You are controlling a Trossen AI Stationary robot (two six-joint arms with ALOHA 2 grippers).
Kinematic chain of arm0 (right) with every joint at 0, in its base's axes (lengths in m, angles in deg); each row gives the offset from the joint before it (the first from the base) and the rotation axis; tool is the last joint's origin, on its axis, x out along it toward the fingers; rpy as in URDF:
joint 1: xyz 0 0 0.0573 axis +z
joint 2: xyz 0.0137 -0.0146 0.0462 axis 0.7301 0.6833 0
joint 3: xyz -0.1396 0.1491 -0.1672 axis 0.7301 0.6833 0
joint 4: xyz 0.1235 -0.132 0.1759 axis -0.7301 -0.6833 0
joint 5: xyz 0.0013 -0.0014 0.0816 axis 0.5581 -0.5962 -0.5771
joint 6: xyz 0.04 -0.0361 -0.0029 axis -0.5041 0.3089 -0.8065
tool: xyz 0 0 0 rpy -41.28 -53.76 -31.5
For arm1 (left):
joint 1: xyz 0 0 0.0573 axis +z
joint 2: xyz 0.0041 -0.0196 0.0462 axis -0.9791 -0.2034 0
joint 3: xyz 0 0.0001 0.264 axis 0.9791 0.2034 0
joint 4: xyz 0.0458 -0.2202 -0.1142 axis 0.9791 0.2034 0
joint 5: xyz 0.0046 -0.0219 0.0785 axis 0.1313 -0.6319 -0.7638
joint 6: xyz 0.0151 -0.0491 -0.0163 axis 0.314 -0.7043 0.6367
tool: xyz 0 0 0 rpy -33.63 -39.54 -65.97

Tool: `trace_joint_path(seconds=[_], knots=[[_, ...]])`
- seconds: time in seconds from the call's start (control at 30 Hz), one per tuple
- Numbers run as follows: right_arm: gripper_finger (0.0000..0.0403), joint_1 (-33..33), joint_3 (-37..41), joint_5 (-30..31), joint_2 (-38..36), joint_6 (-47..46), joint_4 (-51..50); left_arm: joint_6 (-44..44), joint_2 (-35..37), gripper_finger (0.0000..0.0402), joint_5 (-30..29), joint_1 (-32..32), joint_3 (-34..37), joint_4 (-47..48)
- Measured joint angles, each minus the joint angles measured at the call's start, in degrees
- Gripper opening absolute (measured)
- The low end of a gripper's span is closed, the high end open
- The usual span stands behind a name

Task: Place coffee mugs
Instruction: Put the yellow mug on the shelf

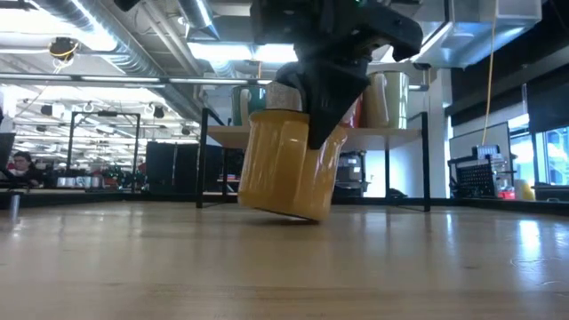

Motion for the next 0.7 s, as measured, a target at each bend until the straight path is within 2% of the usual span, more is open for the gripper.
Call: trace_joint_path(seconds=[0.17, 0.3, 0.43, 0.57, 0.7], knots=[[0.0026, 0.0, 0.2, 1.2, 0.2, -4.6, 1.7, -0.2, 0.0, 0.0144, -1.3, -1.2, 0.0, 0.0], [0.0079, 0.0, -1.2, 2.1, 0.3, -5.8, 0.9, -0.2, 0.0, 0.0144, -1.5, -1.6, 0.0, 0.0], [0.0141, 0.0, -5.7, 2.3, 0.3, -8.6, -5.1, 0.1, 0.0, 0.0144, -1.5, -1.6, 0.0, 0.0], [0.0181, 1.1, -11.4, 0.6, -0.6, -16.9, -14.6, 0.1, 0.0, 0.0144, -1.6, -1.6, 0.0, 0.0], [0.0197, 7.0, -11.2, 4.0, -3.6, -26.4, -12.6, -1.1, 0.0, 0.0144, -1.8, -1.6, 0.0, 0.0]])
